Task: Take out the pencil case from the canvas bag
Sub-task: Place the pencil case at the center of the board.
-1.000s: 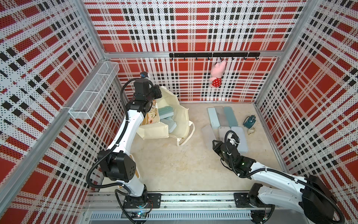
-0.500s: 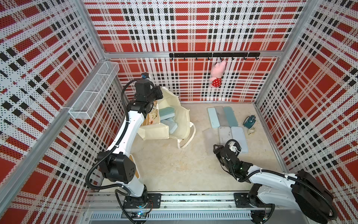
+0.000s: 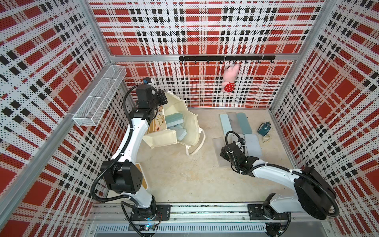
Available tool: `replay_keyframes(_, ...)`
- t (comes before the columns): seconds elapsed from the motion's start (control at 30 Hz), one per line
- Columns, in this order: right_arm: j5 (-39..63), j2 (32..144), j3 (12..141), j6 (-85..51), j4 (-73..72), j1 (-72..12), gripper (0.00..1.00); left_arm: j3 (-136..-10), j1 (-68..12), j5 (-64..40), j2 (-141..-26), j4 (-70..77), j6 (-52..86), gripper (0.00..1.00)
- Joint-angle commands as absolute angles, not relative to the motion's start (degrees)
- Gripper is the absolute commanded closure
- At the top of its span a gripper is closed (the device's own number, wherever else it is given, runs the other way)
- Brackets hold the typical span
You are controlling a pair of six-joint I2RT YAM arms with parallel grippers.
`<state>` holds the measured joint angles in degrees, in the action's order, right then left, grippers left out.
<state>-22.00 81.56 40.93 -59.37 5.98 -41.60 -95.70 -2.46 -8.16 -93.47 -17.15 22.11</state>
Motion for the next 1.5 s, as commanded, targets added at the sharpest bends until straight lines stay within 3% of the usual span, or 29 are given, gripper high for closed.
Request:
replay_keyframes(0.0,-18.4,87.0,47.7,-45.5,14.1,-41.6,0.25,-95.1,-0.4,-11.6,-89.4,-10.6,24.0,1.00)
replay_keyframes(0.27,-17.8,100.6,62.3,-37.7,26.3,-41.8,0.31,-88.5,4.9,-19.8,-85.3,-4.3,30.8,1.00)
replay_keyframes(0.57,-21.9,108.7,69.9,-37.7,35.1,-43.0,0.34,-85.9,6.5,-21.8,-81.6,-3.8,31.4,1.00)
replay_keyframes(0.93,-25.1,112.5,71.9,-38.5,37.6,-41.8,0.44,-83.9,5.3,-22.2,-80.5,-3.0,32.0,1.00)
replay_keyframes(1.47,-27.7,115.1,73.5,-34.6,37.0,-38.1,0.47,-85.3,3.5,-21.3,-81.3,-4.1,31.4,1.00)
